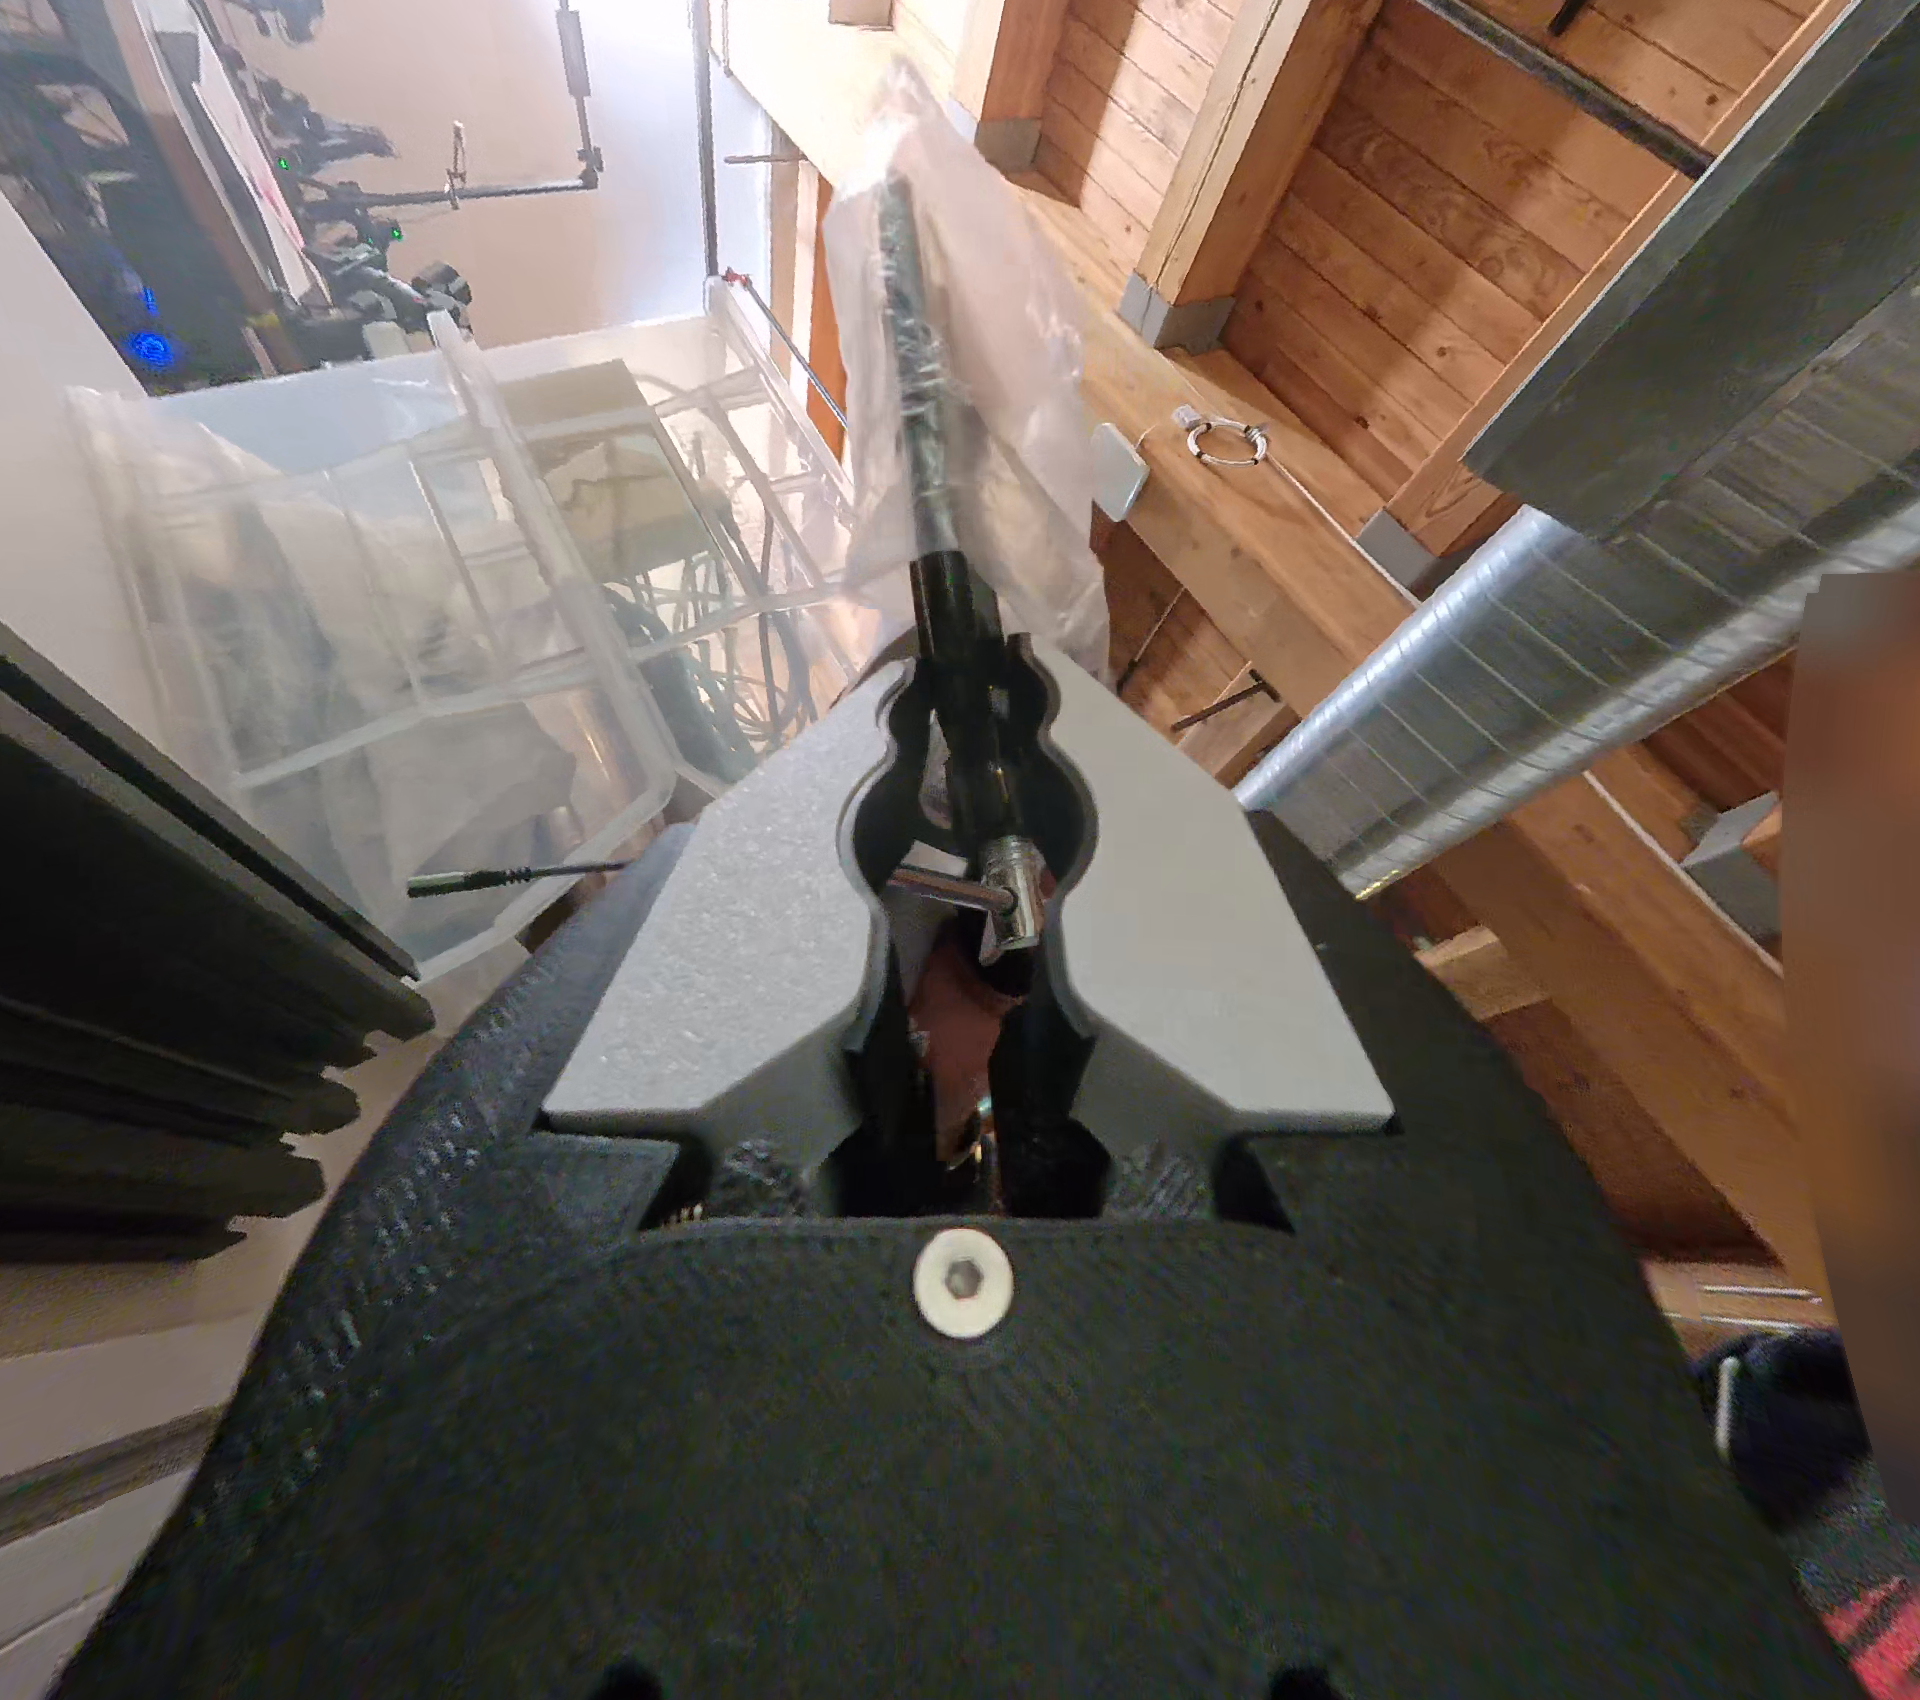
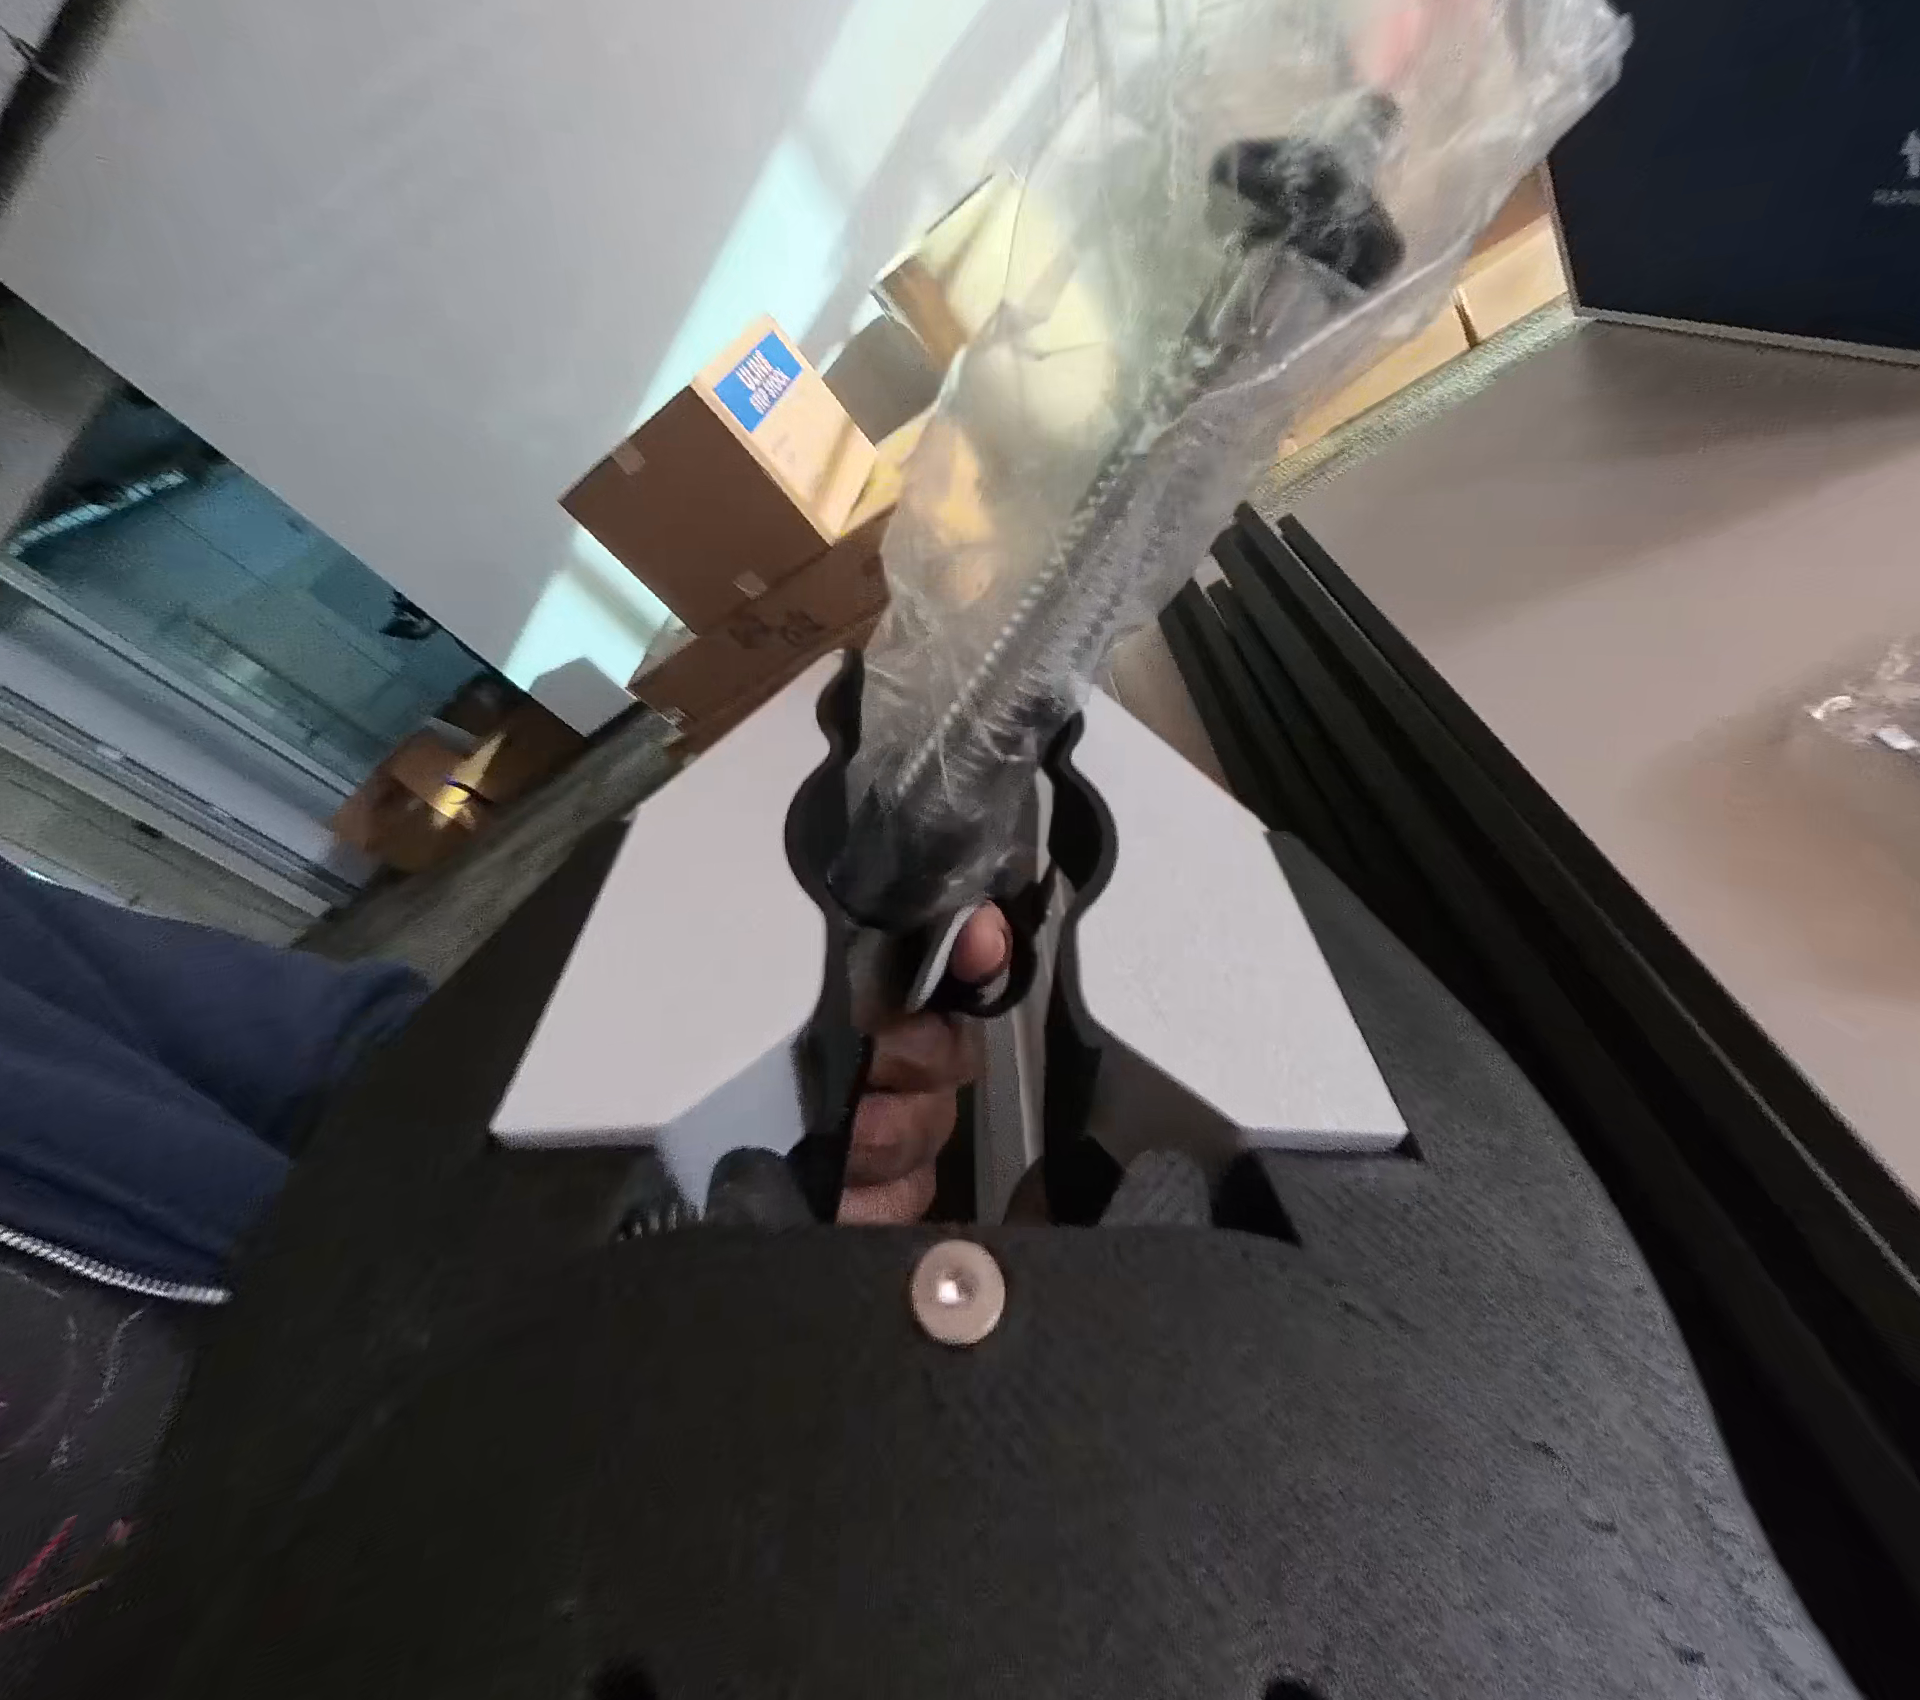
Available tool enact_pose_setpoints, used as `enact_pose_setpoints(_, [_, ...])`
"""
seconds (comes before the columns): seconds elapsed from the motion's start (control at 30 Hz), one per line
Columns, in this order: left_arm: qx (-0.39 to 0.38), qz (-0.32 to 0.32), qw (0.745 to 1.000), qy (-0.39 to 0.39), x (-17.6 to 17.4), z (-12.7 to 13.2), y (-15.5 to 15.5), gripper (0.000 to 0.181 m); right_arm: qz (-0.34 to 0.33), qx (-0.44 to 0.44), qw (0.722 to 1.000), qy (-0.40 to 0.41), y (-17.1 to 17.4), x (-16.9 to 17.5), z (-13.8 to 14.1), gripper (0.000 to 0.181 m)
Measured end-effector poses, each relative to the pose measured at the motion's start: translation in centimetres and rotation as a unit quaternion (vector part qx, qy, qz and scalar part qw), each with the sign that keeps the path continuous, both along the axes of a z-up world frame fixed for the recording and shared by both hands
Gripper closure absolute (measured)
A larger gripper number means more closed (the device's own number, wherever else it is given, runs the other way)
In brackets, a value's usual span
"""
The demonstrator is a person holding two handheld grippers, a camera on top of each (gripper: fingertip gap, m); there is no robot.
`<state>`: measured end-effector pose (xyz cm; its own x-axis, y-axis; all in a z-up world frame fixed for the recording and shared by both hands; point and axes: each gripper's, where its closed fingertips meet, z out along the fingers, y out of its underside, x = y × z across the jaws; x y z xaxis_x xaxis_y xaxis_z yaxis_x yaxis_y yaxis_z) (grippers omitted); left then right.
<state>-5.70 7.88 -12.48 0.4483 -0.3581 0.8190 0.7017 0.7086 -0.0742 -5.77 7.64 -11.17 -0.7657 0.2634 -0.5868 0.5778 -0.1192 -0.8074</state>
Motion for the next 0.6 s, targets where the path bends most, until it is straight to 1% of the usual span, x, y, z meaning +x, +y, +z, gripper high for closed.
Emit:
enact_pose_setpoints(0.13, [-0.023, 0.016, 1.0, 0.008, -0.6, -0.1, -0.7, 0.156, -0.008, -0.002, 1.0, -0.002, 0.1, -0.6, -0.3, 0.153])
enact_pose_setpoints(0.27, [-0.02, 0.028, 0.999, 0.002, -0.9, -0.6, -1.7, 0.156, -0.029, -0.034, 0.999, -0.009, 1.6, -1.5, 0.1, 0.149])
enact_pose_setpoints(0.37, [-0.056, 0.046, 0.997, 0.012, -1.2, -1.0, -2.2, 0.157, -0.04, -0.039, 0.998, -0.015, 2.4, -2.4, 0.0, 0.147])
enact_pose_setpoints(0.47, [-0.099, 0.053, 0.994, 0.012, -1.8, -1.9, -2.4, 0.156, -0.024, -0.041, 0.998, -0.036, 1.7, -2.6, -1.0, 0.147])
enact_pose_setpoints(0.53, [-0.112, 0.053, 0.992, 0.012, -1.9, -2.2, -2.4, 0.157, -0.026, -0.039, 0.998, -0.044, 1.4, -2.8, -1.7, 0.146])
enact_pose_setpoints(0.6, [-0.116, 0.053, 0.992, 0.02, -1.8, -2.1, -2.5, 0.156, -0.043, -0.051, 0.996, -0.053, 1.9, -3.7, -1.8, 0.141])
